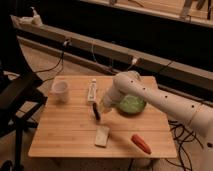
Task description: Knock the eraser over
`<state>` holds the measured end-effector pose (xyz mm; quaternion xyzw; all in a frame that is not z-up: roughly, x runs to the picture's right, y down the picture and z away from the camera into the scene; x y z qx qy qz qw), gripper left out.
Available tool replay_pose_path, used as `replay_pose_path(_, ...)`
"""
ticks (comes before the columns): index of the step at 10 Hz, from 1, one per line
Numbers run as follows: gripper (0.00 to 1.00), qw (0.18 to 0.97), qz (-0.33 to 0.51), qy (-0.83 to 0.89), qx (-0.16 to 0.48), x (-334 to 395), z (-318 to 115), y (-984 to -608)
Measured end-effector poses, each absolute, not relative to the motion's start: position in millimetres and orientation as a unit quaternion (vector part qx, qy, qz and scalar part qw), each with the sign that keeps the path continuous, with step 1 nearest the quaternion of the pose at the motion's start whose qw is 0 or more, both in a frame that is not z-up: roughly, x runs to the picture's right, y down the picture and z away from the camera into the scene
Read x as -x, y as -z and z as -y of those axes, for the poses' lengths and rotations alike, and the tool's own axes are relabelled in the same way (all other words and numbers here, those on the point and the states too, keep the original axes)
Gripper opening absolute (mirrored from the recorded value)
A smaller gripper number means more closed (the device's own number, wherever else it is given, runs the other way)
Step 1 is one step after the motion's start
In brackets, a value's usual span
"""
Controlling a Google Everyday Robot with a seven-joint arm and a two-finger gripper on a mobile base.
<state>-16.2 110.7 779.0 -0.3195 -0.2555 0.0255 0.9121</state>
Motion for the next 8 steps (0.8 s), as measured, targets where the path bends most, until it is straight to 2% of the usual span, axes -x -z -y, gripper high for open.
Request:
replay_pose_path(6,0.27,0.912,0.253,-0.017,0.321,16,-116,-785)
replay_pose_path(8,0.27,0.912,0.253,-0.016,0.322,25,-106,-790)
